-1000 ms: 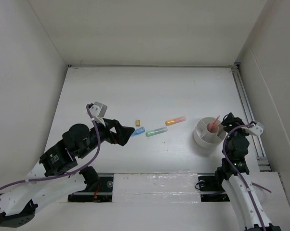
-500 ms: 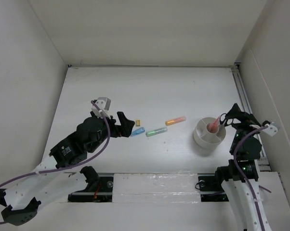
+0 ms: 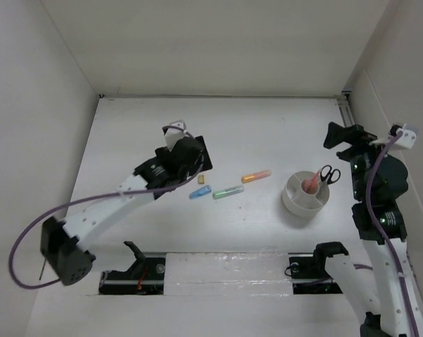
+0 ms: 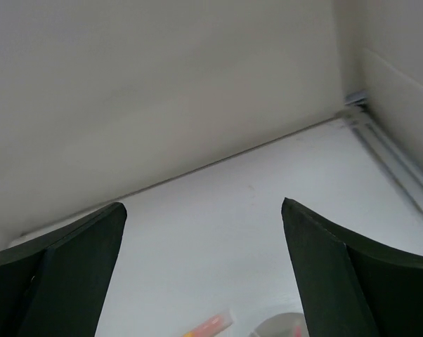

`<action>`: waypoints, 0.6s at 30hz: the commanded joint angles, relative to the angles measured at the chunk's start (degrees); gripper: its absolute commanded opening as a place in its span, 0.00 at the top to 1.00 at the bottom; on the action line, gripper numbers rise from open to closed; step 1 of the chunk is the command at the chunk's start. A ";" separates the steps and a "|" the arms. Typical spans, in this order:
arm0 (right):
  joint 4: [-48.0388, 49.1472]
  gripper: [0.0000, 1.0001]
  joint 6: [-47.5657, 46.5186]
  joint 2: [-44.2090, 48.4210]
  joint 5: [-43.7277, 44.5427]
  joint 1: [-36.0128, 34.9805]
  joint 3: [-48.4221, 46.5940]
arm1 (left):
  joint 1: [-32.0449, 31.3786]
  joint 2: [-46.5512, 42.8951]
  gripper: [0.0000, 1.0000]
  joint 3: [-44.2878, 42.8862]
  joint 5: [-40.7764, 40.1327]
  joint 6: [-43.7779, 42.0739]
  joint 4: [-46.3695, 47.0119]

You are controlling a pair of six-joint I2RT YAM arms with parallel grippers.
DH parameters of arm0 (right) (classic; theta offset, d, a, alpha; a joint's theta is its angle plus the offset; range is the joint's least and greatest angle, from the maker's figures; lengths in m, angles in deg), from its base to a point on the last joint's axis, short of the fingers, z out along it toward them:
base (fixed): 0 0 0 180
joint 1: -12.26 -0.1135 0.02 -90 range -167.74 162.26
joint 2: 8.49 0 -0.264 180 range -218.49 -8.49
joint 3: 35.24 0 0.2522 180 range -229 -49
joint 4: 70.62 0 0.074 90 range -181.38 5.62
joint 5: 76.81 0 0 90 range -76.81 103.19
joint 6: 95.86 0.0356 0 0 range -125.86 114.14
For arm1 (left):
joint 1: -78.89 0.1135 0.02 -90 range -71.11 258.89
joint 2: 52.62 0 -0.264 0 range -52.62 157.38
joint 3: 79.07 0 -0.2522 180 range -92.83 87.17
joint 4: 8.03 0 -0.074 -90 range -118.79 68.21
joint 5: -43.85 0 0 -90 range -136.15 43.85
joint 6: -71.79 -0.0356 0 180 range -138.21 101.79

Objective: Sort the stationery into containers
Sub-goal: Pick up the stationery from the center of the board.

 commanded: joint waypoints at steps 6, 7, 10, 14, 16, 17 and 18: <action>-13.93 0.04 -1.48 -11.02 -9.54 -17.42 -20.09 | 8.17 26.86 0.00 -11.92 12.03 -2.49 8.30; -14.73 0.04 -0.87 -11.02 -9.53 -18.76 -21.40 | 8.17 29.94 0.00 -13.88 11.16 -2.51 7.07; -18.69 0.07 -2.27 -12.25 -8.83 -22.89 -22.65 | 8.17 37.87 0.01 -18.19 11.40 -2.51 4.42; -19.75 0.09 -4.56 -11.54 -8.82 -26.16 -22.12 | 8.17 40.07 0.01 -17.59 11.07 -1.02 4.42; -20.45 0.12 -6.13 -10.84 -8.82 -26.69 -22.12 | 8.17 41.13 0.04 -17.59 9.83 -0.05 2.14; -20.45 0.13 -6.14 -10.84 -9.69 -26.69 -22.12 | 8.17 41.83 0.04 -18.11 9.83 -0.05 2.13; -20.45 0.15 -6.92 -10.84 -10.66 -26.69 -22.12 | 8.17 41.84 0.05 -17.50 9.83 -0.05 2.13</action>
